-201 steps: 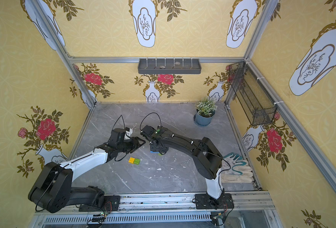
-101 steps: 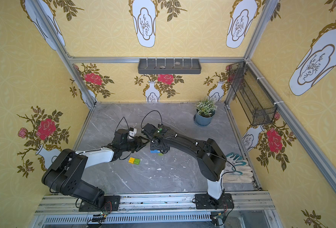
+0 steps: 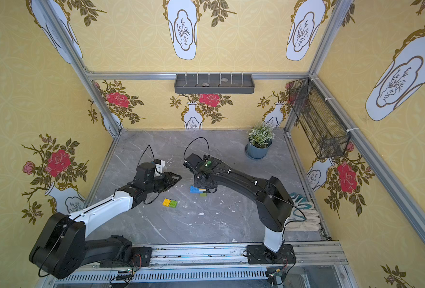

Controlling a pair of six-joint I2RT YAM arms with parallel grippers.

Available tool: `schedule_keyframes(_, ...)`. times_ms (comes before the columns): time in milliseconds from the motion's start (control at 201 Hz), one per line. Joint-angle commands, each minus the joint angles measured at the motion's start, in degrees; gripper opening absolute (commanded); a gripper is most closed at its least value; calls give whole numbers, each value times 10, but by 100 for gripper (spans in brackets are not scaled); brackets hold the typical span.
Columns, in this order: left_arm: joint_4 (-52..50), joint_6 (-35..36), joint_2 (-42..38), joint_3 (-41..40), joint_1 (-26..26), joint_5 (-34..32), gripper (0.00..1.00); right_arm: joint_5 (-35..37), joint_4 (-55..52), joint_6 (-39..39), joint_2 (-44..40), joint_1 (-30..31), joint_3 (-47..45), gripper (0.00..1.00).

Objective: Assemble the number 4 with lego
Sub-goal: Assemble the lego brick with the lego brick.

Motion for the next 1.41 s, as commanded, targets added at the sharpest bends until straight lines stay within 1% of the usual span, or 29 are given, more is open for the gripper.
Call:
schedule_keyframes(0,-89,35,-36,-12,0,-42,39,1,14,-5,1,-2,-1,36)
schedule_keyframes(329,-192,55,-129,-51,0,-74,33,2,8,-9,15,-6,-2,32)
schedule_keyframes(488,-224,54,-142,-71,0,-80,33,-1,4,-4,17,-6,-9,31)
schedule_keyframes(587,-242,51,-133,-78,0,-79,34,-4,2,0,17,-4,-14,30)
schedule_keyframes(657,-260,51,-125,-77,1,-79,36,-4,-1,2,17,-2,-18,30)
schedule_keyframes(732,-272,53,-122,-77,0,-76,41,-4,-3,4,16,-1,-21,29)
schedule_keyframes(811,-286,57,-116,-78,0,-92,50,-4,-3,4,15,-1,-23,29)
schedule_keyframes(851,-288,60,-107,-77,0,-98,52,-4,-3,4,15,-1,-23,29)
schedule_keyframes(921,-287,62,-90,-73,1,-100,52,-4,-5,5,15,0,-22,29)
schedule_keyframes(931,-288,62,-89,-72,-12,-101,51,-4,-4,6,16,0,-22,29)
schedule_keyframes(961,-289,63,-81,-69,-17,-105,50,-4,-5,6,16,0,-22,29)
schedule_keyframes(1100,-298,76,-54,-47,-20,-141,44,-4,-5,10,14,0,-28,28)
schedule_keyframes(1274,-308,104,-15,-6,-35,-191,44,-7,2,11,12,0,-34,28)
schedule_keyframes(1354,-314,116,5,11,-44,-203,44,-7,3,11,13,0,-35,28)
schedule_keyframes(1404,-317,121,17,20,-52,-211,46,-8,4,11,12,0,-35,27)
